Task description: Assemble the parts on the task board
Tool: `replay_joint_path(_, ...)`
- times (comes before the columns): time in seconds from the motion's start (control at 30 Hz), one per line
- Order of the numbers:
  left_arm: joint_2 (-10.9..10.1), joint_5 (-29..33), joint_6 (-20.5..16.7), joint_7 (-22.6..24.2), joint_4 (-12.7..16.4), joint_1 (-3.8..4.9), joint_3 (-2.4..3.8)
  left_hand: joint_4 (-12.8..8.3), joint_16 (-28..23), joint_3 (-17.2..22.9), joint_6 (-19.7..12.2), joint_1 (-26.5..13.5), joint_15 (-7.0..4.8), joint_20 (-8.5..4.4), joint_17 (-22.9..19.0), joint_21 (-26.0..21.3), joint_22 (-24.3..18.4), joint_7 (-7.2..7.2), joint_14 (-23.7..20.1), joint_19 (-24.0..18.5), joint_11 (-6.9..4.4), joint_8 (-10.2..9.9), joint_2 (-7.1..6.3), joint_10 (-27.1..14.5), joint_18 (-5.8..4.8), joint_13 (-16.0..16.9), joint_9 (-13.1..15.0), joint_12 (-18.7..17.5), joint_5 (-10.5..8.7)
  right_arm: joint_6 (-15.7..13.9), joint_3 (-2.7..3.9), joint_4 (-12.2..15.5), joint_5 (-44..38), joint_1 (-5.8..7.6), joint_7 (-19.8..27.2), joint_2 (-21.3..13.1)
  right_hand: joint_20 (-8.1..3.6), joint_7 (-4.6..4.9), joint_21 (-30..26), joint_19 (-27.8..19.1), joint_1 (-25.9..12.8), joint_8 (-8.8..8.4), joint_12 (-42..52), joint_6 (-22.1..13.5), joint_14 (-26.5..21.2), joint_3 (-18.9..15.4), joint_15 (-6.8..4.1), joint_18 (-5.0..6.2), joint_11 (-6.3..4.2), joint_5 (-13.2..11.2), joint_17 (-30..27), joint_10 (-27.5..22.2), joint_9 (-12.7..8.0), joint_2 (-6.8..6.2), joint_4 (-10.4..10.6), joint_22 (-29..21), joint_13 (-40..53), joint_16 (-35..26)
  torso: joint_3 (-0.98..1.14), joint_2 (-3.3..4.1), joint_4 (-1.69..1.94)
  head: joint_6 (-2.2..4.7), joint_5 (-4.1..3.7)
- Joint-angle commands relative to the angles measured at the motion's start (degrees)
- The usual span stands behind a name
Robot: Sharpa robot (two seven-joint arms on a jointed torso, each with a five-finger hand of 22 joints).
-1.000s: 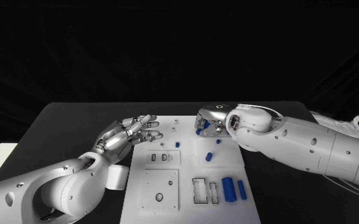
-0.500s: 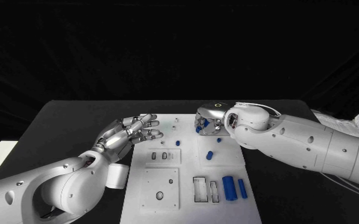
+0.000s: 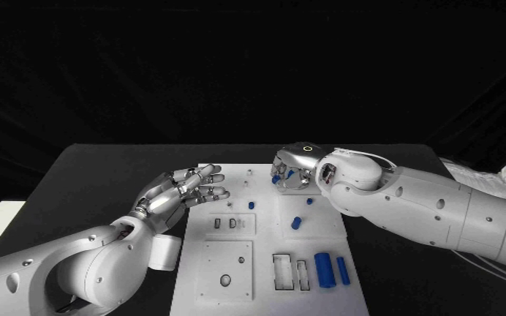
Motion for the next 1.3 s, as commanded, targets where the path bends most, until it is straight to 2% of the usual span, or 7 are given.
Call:
replay_joint_path(0.03, 0.02, 0.12, 0.98, -0.05, -0.01, 0.09, 0.05, -0.32, -0.32, -0.01, -0.24, 0.35, 0.31, 0.26, 0.05, -0.32, -0.06, 0.32, 0.01, 0.30, 0.09, -0.31, -0.29, -0.41, 0.21, -0.05, -0.08, -0.31, 0.08, -5.35, 0.14, -0.30, -1.08, 0.08, -1.83, 0.62, -0.34, -0.06, 0.41, 0.04, -0.18, -0.01, -0.24, 0.55, 2.24, 0.55, -0.39, -0.67, -0.08, -0.39, -0.03, 0.39, 0.85, 0.38, 0.29, 0.24, -0.03, 0.33, -0.03, 0.09, 0.13, 0.22, 0.15)
replay_joint_path(0.23, 0.11, 0.12, 1.11, -0.21, -0.07, 0.12, 0.05, -0.41, -0.35, 0.08, -0.31, 0.41, 0.32, 0.26, 0.11, -0.32, -0.08, 0.37, 0.04, 0.33, 0.12, -0.41, -0.32, -0.50, 0.21, -0.05, -0.08, -0.40, 0.08, -7.13, 0.31, -2.74, -1.21, 0.48, -2.58, 2.93, -0.35, -0.03, 0.59, 0.01, 0.00, -0.10, -0.33, 0.51, 2.25, 0.91, -0.38, -0.69, -0.09, -0.47, 0.13, 0.40, 0.90, 0.24, 0.39, 0.47, -0.05, 0.43, -0.11, 0.22, 0.15, 0.79, 0.38)
replay_joint_path(0.4, 0.18, 0.12, 1.21, -0.31, 0.03, 0.28, 0.05, -0.43, -0.35, 0.10, -0.32, 0.42, 0.32, 0.26, 0.12, -0.32, -0.08, 0.37, 0.04, 0.34, 0.13, -0.43, -0.32, -0.51, 0.21, -0.05, -0.08, -0.41, 0.08, -7.50, 0.35, -4.98, -1.38, 0.73, -2.53, 5.23, -0.35, 0.00, 0.66, -0.01, 0.08, -0.15, -0.38, 0.48, 2.24, 1.07, -0.38, -0.70, -0.07, -0.50, 0.07, 0.38, 0.92, 0.12, 0.42, 0.55, -0.06, 0.42, -0.15, 0.39, 0.26, 0.88, 0.46)
replay_joint_path(0.73, 0.24, 0.12, 1.30, -0.38, 0.05, 0.83, 0.06, -0.46, -0.38, 0.13, -0.32, 0.43, 0.33, 0.27, 0.13, -0.32, -0.10, 0.38, 0.03, 0.33, 0.14, -0.45, -0.33, -0.53, 0.21, -0.05, -0.08, -0.44, 0.08, -6.84, 0.35, -8.51, -1.63, 0.75, -1.73, 8.82, -0.31, 0.12, 0.85, -0.09, 0.08, -0.32, -0.55, 0.34, 2.22, 1.43, -0.30, -0.73, 0.03, -0.64, 0.06, 0.27, 0.98, -0.27, 0.70, 0.73, -0.09, 0.45, -0.44, 0.80, 1.02, 0.80, 0.19)
replay_joint_path(0.9, 0.23, 0.12, 1.29, -0.39, -0.01, 0.99, 0.06, -0.48, -0.40, 0.14, -0.32, 0.44, 0.34, 0.27, 0.14, -0.33, -0.10, 0.38, 0.00, 0.32, 0.14, -0.46, -0.33, -0.54, 0.20, -0.05, -0.07, -0.45, 0.08, -6.46, 0.34, -9.10, -1.64, 0.70, -1.20, 9.69, -0.28, 0.16, 0.90, -0.13, 0.00, -0.39, -0.60, 0.30, 2.22, 1.53, -0.27, -0.73, 0.08, -0.69, 0.07, 0.26, 1.01, -0.47, 0.87, 0.77, -0.10, 0.47, -0.51, 0.90, 1.23, 0.76, 0.17)
replay_joint_path(1.07, 0.23, 0.12, 1.29, -0.40, -0.10, 1.07, 0.06, -0.51, -0.45, 0.17, -0.32, 0.45, 0.36, 0.28, 0.14, -0.35, -0.12, 0.39, -0.04, 0.31, 0.15, -0.48, -0.34, -0.56, 0.19, -0.05, -0.07, -0.47, 0.08, -5.99, 0.33, -9.07, -1.63, 0.68, -0.90, 10.01, -0.25, 0.18, 1.04, -0.15, -0.13, -0.44, -0.64, 0.28, 2.20, 1.61, -0.24, -0.76, 0.11, -0.72, 0.03, 0.26, 1.05, -0.69, 1.08, 0.95, -0.09, 0.47, -0.52, 0.90, 1.07, 0.75, 0.40)
replay_joint_path(1.3, 0.24, 0.12, 1.29, -0.41, -0.12, 1.18, 0.06, -0.51, -0.45, 0.17, -0.32, 0.45, 0.36, 0.28, 0.14, -0.35, -0.12, 0.39, -0.04, 0.31, 0.15, -0.48, -0.34, -0.56, 0.19, -0.05, -0.07, -0.47, 0.08, -4.11, 0.32, -9.23, -1.68, 0.67, -1.11, 10.34, -0.24, 0.18, 1.13, -0.15, -0.13, -0.46, -0.65, 0.27, 2.21, 1.66, -0.23, -0.78, 0.10, -0.70, 0.12, 0.28, 1.07, -0.79, 1.14, 1.08, -0.09, 0.52, -0.55, 1.02, 1.14, 0.61, 0.33)
